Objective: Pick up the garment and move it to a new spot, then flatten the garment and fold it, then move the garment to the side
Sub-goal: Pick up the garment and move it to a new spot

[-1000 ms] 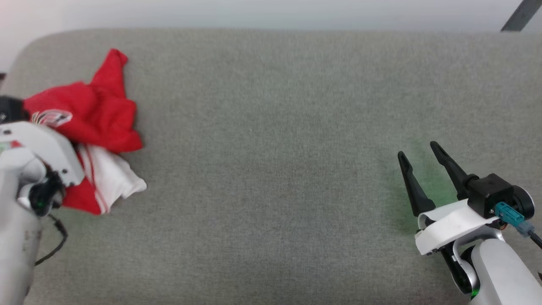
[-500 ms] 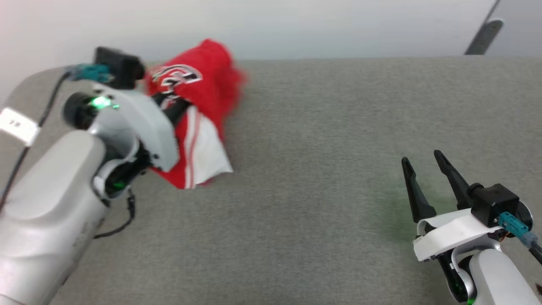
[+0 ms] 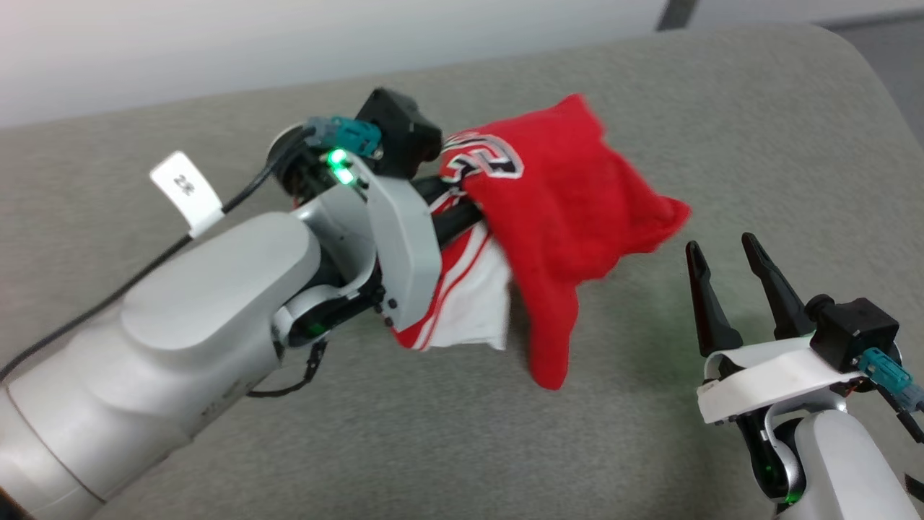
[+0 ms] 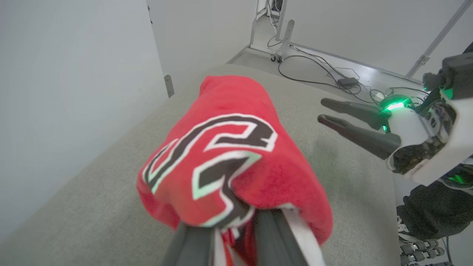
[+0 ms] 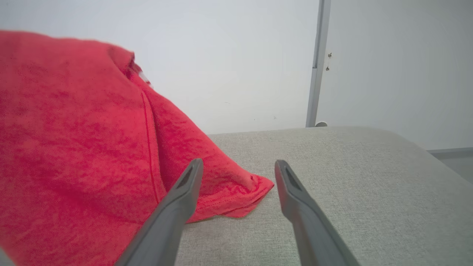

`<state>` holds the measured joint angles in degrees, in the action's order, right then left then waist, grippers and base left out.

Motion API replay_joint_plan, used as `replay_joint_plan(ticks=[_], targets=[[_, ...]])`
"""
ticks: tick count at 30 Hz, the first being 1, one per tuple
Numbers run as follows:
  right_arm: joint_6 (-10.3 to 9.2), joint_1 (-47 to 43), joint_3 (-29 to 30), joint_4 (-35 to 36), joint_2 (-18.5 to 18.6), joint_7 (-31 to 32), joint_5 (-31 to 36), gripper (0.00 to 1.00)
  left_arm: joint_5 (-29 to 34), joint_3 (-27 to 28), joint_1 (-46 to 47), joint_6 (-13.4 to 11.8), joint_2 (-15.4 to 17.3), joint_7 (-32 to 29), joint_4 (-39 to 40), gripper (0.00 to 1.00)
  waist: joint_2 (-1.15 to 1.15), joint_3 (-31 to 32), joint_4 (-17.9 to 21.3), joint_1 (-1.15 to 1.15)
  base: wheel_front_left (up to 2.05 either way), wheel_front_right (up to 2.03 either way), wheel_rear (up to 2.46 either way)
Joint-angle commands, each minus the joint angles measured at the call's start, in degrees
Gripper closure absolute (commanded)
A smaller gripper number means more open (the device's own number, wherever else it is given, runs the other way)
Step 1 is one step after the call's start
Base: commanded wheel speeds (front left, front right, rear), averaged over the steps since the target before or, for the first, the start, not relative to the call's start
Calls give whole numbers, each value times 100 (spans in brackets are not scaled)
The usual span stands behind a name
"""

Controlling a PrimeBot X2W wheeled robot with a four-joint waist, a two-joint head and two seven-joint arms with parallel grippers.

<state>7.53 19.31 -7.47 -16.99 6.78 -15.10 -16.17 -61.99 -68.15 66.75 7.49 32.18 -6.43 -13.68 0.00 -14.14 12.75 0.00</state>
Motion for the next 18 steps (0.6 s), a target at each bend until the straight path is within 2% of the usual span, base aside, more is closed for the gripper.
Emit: replay_joint_plan(ticks=[1,4,9,13,18], targets=[[-8,36,21,16,-27,-6,-32,0,-63,-35,23,-7,5,25,-34,100,0,-378,449,0,0,0,0],[-8,83,37,58,-99,-6,-61,0,-122,-341,155,-7,42,96,-469,100,0,-514,648,0,0,0,0],[-8,127,19,100,-204,-5,-114,0,203,-513,118,-7,29,-121,-1180,100,0,-685,907,0,0,0,0],[-8,171,-4,127,-276,-5,-153,0,796,-523,-142,-7,61,-870,-1287,100,0,-808,1048,0,0,0,0],[-8,255,-21,185,-324,-6,-206,0,1027,-550,-292,-7,191,-1732,-1210,100,0,-989,1168,0,0,0,0]])
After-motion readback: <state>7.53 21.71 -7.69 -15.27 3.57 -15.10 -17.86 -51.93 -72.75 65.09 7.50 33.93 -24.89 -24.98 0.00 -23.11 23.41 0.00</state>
